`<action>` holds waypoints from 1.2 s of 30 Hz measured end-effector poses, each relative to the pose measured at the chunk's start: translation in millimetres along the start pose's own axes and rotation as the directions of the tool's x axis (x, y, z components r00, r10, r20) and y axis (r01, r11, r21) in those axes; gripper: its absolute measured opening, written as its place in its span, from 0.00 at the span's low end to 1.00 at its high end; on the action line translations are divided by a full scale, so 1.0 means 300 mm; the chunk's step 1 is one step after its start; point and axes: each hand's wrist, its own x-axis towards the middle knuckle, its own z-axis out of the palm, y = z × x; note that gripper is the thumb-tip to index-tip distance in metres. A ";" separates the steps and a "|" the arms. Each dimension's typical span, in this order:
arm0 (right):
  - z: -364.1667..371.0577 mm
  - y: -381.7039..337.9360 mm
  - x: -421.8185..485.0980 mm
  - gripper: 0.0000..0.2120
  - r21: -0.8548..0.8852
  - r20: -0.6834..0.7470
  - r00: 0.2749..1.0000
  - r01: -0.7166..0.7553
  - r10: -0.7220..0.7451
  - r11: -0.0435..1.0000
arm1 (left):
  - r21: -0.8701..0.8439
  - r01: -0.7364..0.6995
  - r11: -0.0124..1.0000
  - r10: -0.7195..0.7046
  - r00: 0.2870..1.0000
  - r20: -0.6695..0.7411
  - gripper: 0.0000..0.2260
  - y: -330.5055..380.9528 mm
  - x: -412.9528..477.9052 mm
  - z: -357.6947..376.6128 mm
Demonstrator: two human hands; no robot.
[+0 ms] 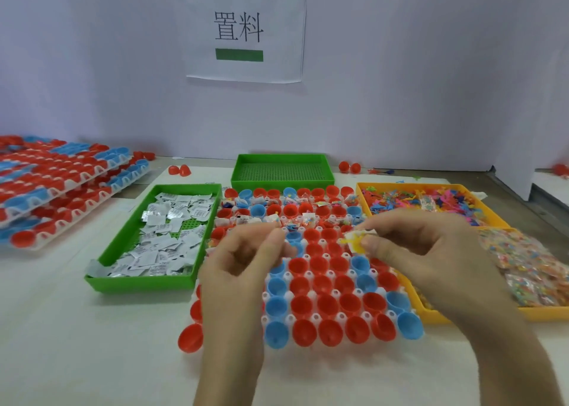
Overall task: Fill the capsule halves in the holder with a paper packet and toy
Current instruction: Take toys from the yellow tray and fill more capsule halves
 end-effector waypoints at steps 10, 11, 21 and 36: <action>0.285 0.116 0.291 0.04 -0.437 0.390 0.921 0.168 0.018 0.884 | -0.195 -0.162 0.967 0.046 0.868 -0.495 0.08 0.030 0.061 -0.158; 0.301 0.130 0.300 0.03 -0.452 0.407 0.913 0.181 0.022 0.873 | -0.194 -0.163 0.967 0.049 0.871 -0.489 0.08 0.026 0.060 -0.156; 0.350 0.157 0.316 0.03 -0.482 0.457 0.889 0.216 0.033 0.849 | -0.164 -0.181 0.970 0.078 0.867 -0.491 0.07 0.015 0.065 -0.170; 0.384 0.151 0.318 0.08 -0.525 0.465 0.878 0.171 0.112 0.834 | -0.149 -0.193 0.970 0.095 0.863 -0.496 0.06 0.018 0.059 -0.176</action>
